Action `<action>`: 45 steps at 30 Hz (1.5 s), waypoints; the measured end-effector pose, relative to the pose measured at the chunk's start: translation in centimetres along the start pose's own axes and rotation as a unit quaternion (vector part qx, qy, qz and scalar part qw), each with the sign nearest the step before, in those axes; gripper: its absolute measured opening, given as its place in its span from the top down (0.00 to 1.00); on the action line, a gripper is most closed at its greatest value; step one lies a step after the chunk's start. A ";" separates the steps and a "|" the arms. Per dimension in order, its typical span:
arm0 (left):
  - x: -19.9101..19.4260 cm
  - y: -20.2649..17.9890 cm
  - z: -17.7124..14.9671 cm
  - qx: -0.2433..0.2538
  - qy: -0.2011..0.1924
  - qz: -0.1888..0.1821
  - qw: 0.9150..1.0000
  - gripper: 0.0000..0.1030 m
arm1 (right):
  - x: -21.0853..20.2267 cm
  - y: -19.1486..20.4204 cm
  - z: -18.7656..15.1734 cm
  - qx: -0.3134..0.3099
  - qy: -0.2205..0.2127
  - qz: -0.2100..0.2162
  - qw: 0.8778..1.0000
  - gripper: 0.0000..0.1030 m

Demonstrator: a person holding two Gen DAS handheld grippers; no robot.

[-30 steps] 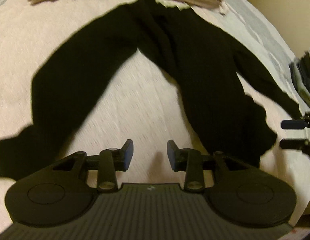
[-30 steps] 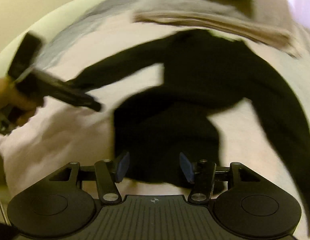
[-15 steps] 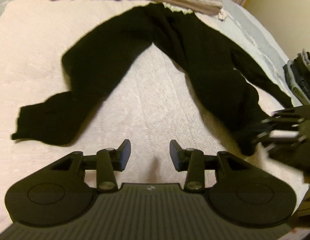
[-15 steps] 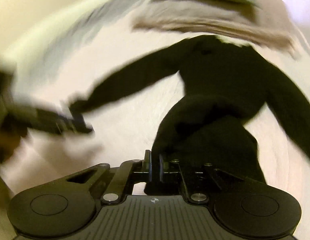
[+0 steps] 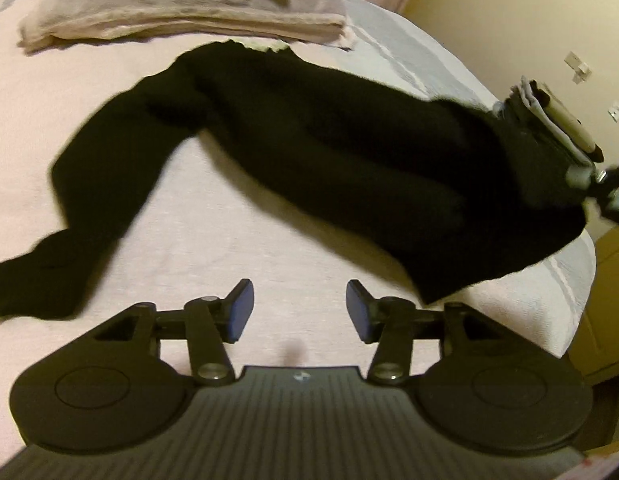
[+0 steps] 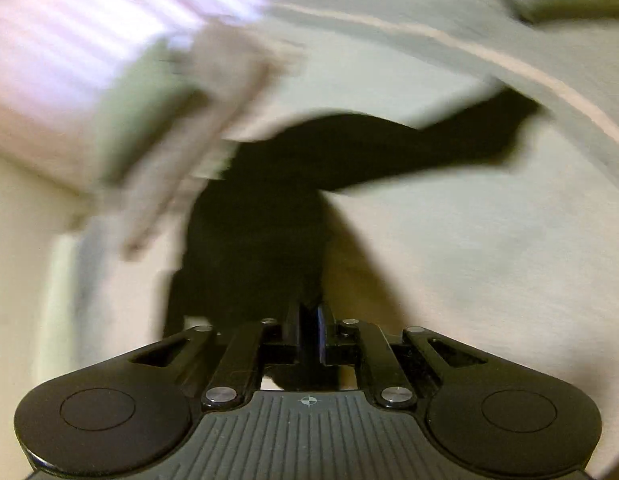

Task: Fold large clothes

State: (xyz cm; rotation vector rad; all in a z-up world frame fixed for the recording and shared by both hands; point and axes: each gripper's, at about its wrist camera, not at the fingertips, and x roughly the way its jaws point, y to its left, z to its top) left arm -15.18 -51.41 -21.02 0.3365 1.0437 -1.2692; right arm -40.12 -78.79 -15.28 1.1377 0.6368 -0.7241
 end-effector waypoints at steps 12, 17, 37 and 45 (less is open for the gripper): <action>11.4 -3.3 -0.2 -0.003 0.045 -0.009 0.999 0.53 | 6.0 4.7 -4.6 -0.323 0.057 -0.024 0.944 0.49; 10.4 -3.8 0.0 0.005 0.041 0.002 0.999 0.53 | 11.9 4.4 -5.6 -0.368 0.084 -0.056 0.924 0.56; 14.6 -11.0 -1.4 -0.036 0.044 -0.034 0.998 0.53 | 1.0 -7.1 9.8 -0.124 -0.057 -0.084 0.987 0.98; 15.8 -11.0 -0.1 -0.133 0.035 -0.078 0.987 0.56 | 1.8 -8.4 11.1 -0.121 -0.040 -0.080 0.989 0.98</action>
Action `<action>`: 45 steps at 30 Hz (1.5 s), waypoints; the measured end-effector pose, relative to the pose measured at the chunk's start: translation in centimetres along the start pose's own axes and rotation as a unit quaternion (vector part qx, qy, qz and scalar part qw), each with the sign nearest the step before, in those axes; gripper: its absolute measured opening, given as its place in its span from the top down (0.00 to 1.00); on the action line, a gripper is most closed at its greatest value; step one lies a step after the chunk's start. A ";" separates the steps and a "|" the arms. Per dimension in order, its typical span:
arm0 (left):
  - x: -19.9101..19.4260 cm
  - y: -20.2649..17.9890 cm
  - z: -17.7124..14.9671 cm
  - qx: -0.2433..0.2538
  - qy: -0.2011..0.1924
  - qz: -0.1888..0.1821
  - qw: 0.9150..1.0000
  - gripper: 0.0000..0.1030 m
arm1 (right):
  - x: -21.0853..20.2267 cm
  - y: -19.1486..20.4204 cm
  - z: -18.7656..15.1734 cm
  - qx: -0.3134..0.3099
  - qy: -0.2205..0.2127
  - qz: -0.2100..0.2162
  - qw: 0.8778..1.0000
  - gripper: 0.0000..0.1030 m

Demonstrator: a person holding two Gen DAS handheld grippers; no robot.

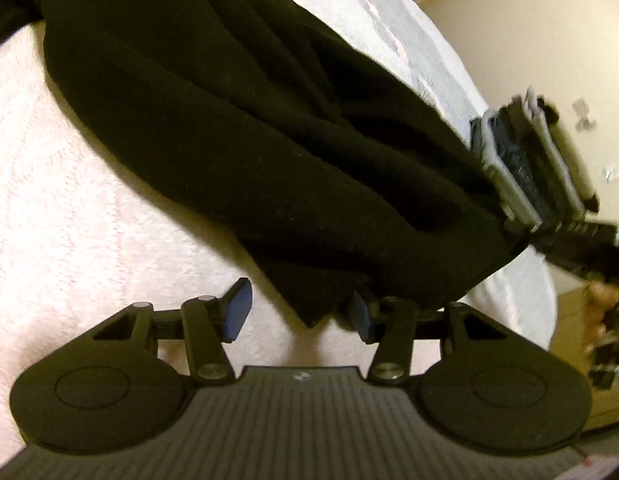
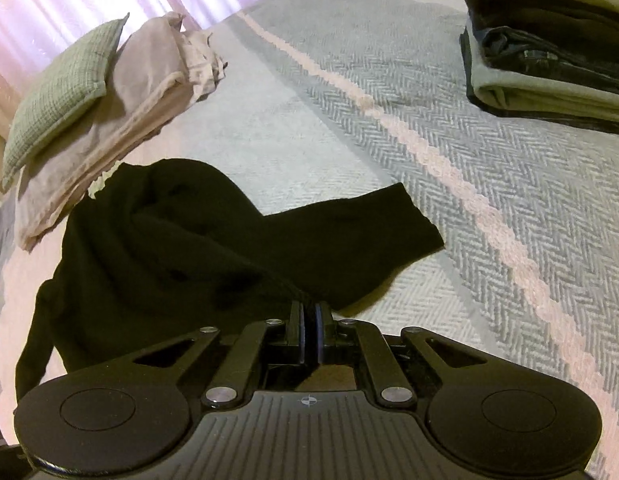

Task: Fold large clothes

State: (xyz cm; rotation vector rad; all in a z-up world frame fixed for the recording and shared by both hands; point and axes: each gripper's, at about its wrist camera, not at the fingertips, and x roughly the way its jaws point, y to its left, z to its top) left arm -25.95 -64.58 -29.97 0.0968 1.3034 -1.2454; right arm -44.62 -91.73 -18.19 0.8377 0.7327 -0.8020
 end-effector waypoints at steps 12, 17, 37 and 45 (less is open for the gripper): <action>1.0 1.4 0.5 -0.053 0.007 0.014 0.998 0.89 | 0.9 -1.0 0.1 0.006 0.020 0.005 1.000 0.98; -4.0 1.2 -0.5 -0.043 -0.013 0.030 0.999 0.96 | -2.5 0.7 -1.6 0.005 0.050 0.036 0.998 0.98; -20.0 10.0 -11.0 -0.002 0.010 0.117 0.993 0.99 | -6.2 5.0 -16.7 0.022 0.155 0.065 0.986 0.99; -23.4 8.9 -13.2 -0.016 0.007 0.111 0.994 0.99 | -8.7 5.4 -17.6 0.026 0.164 0.060 0.984 0.99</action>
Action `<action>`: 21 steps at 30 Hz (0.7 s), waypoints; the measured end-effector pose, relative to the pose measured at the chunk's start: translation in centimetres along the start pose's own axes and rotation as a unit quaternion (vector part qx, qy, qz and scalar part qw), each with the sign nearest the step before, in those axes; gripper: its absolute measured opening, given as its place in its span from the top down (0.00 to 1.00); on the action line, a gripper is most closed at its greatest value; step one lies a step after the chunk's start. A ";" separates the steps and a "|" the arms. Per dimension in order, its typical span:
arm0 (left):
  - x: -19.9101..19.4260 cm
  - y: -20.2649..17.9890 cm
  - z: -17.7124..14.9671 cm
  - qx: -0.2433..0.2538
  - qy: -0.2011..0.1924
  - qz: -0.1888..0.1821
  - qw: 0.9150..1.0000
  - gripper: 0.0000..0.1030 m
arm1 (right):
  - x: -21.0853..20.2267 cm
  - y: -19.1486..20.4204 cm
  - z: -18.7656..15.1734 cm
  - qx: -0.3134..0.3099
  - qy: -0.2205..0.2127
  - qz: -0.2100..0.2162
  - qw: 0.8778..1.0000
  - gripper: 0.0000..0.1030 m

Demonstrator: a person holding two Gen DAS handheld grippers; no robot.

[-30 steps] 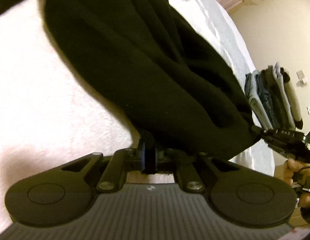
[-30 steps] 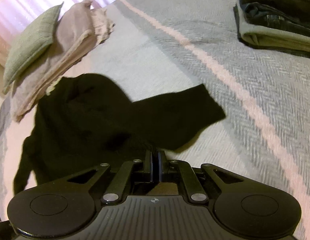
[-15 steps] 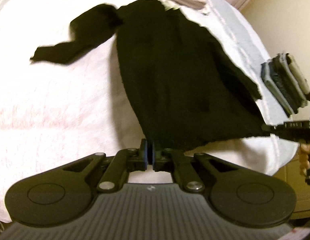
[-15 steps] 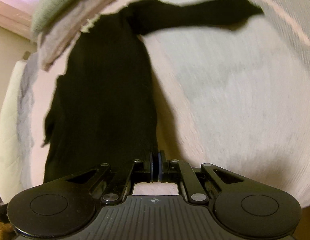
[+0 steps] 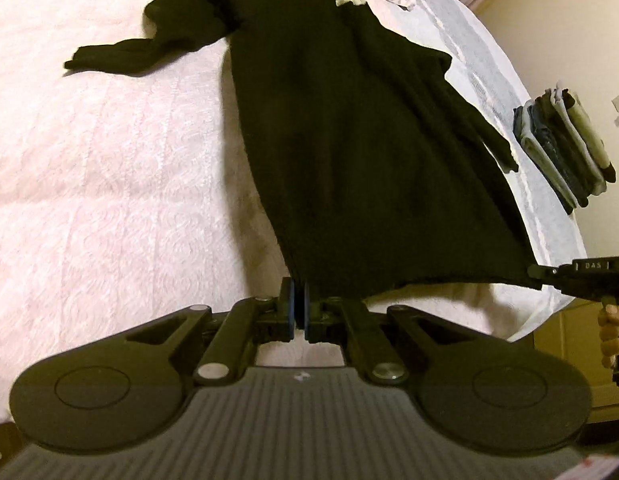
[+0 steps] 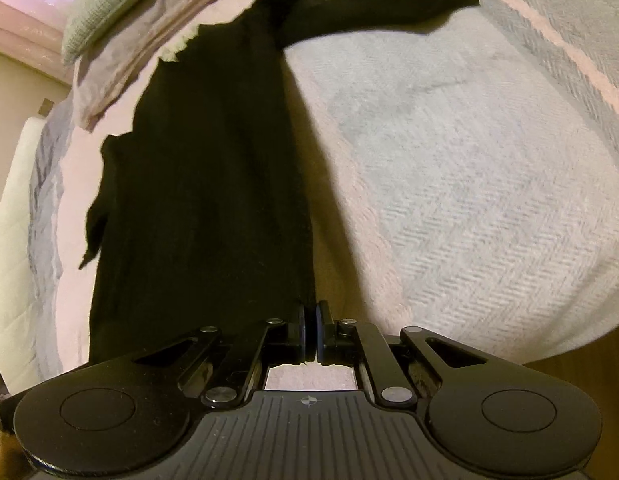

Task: Fold large clothes

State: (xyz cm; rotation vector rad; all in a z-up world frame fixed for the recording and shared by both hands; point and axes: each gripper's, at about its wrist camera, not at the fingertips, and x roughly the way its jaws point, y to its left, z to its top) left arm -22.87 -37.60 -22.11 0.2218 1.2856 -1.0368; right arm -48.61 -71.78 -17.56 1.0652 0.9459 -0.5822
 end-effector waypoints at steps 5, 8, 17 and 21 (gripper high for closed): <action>3.5 1.8 -0.7 -0.019 0.025 0.009 0.999 0.99 | 4.0 -1.3 1.4 -0.015 0.039 -0.030 0.999 0.98; 5.2 2.7 -1.0 -0.034 0.051 0.026 0.998 0.97 | 3.8 -0.8 3.0 -0.050 0.034 -0.071 0.996 0.93; -0.8 6.2 3.3 -0.051 -0.010 0.133 0.990 0.82 | 3.8 7.1 9.7 -0.184 -0.033 -0.040 0.982 0.64; -2.1 8.2 7.5 -0.030 -0.057 0.160 0.985 0.64 | 5.7 13.1 10.9 -0.234 -0.045 -0.004 0.971 0.63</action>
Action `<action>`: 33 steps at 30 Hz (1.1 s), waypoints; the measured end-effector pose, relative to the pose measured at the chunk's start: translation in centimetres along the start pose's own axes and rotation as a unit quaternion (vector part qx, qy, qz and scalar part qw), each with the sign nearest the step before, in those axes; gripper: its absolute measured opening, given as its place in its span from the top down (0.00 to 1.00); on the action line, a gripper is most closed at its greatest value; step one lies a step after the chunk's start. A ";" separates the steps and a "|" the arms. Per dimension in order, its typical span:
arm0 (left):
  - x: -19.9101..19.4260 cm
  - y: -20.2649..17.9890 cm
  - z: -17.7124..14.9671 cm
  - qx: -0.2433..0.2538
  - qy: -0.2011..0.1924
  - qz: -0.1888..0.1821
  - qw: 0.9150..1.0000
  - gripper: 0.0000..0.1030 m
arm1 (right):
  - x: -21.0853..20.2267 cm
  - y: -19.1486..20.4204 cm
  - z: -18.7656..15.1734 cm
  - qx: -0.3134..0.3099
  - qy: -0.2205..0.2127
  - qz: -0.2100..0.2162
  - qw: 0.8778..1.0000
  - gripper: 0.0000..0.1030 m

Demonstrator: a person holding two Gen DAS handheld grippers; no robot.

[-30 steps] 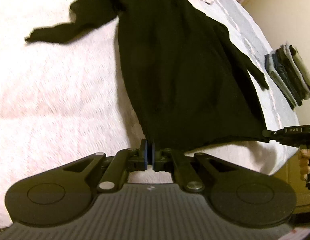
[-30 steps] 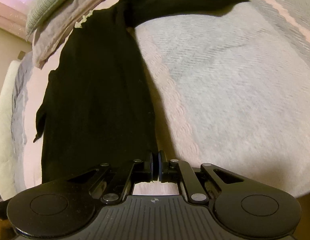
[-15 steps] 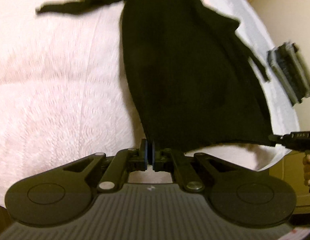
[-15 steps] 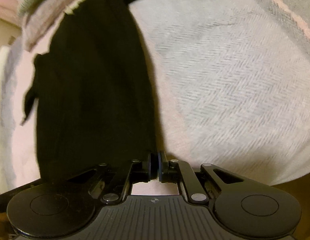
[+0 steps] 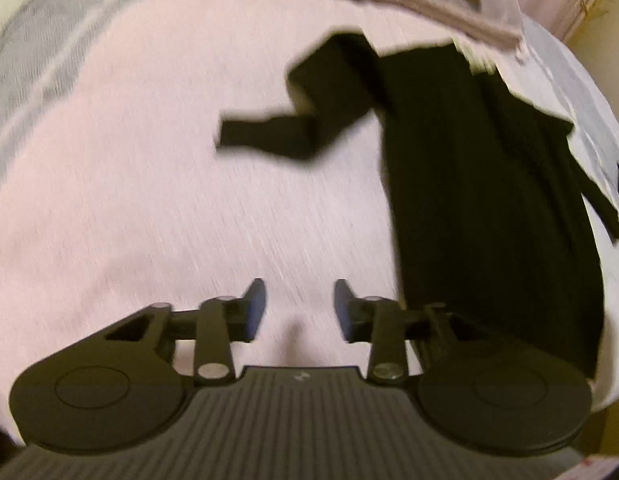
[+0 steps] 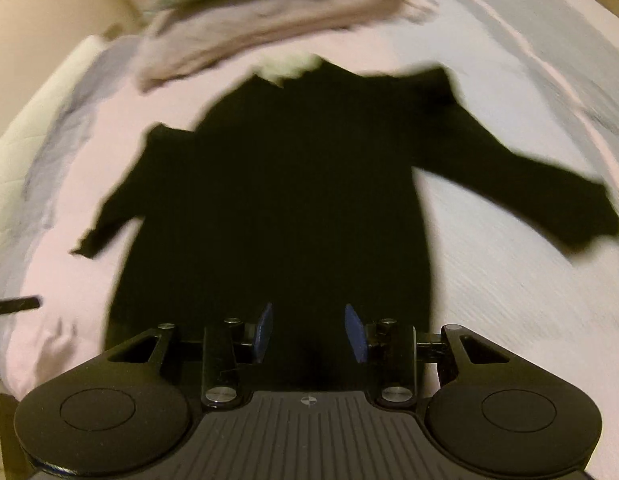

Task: Fold large clothes

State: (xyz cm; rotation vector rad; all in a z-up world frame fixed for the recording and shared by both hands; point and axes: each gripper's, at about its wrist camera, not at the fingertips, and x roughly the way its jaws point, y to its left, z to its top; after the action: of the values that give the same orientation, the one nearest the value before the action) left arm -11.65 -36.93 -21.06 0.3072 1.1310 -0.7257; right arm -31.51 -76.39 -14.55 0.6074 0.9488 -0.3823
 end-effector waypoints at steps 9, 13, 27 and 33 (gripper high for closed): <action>9.0 8.5 9.5 -0.024 0.000 -0.036 0.999 0.50 | 10.6 12.1 3.2 -0.017 -0.004 0.007 1.000 0.62; 15.0 10.0 10.9 -0.049 0.056 -0.082 0.994 0.52 | 14.1 14.3 3.9 0.012 -0.005 -0.014 1.000 0.62; 4.2 23.7 15.9 -0.060 -0.127 0.032 0.990 0.95 | 15.6 17.9 5.7 0.036 0.003 -0.043 0.998 0.61; 8.4 28.0 15.1 -0.100 -0.083 0.049 0.990 0.95 | 15.7 17.5 5.2 0.036 0.015 -0.055 0.998 0.61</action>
State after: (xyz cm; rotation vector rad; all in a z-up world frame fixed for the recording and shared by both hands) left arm 19.65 -28.02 -26.00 0.1299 1.0144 -0.5354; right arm -10.10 -66.82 -20.02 0.6303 1.0032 -0.5084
